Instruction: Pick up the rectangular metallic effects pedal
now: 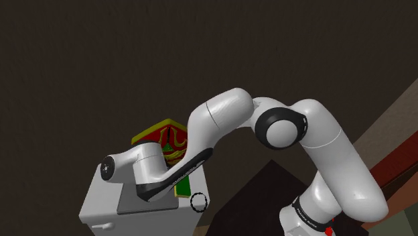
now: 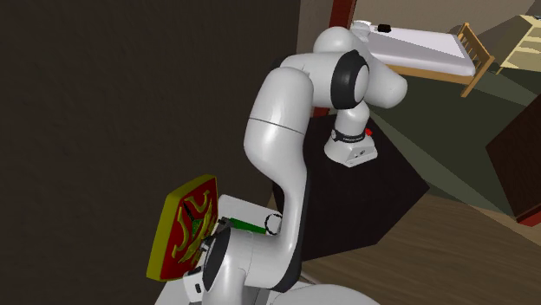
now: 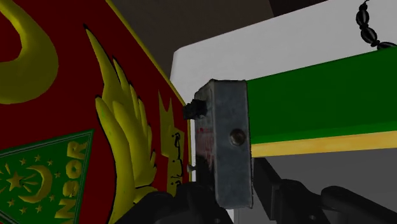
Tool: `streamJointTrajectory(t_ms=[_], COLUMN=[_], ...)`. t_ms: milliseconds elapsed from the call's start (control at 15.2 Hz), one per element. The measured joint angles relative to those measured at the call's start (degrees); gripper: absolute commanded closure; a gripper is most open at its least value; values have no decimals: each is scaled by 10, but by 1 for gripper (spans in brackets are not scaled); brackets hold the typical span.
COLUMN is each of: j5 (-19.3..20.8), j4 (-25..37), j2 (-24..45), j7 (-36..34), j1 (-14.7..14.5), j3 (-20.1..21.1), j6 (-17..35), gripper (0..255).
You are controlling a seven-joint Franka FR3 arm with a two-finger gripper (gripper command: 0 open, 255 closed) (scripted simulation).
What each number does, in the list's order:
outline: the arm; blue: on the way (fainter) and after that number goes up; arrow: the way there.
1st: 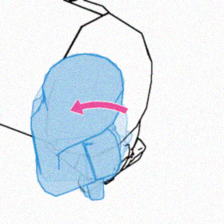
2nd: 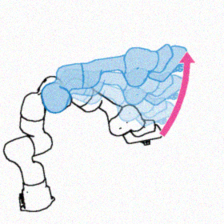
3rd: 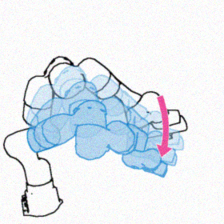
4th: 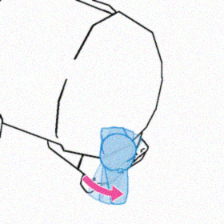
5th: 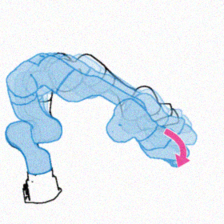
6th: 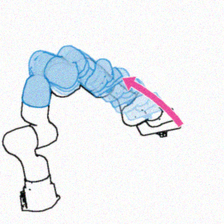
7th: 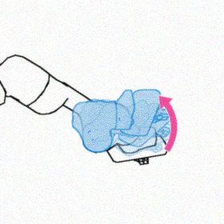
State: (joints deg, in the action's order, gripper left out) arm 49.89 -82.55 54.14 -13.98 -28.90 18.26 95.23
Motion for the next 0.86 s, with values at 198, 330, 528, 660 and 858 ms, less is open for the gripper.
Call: streamJointTrajectory(t_ms=[198,330,528,660,858], j5=[-4,-7,-11,-14,-18], j4=[-6,-12,-20,-23,-27], j2=[-15,-28,-45,-56,-70], j7=[7,10,15,20,26], j1=[2,4,6,7,9], j3=[3,6,10,12,14], j6=[-8,-14,-22,-28,-36], gripper=[255,255,255,255,255])
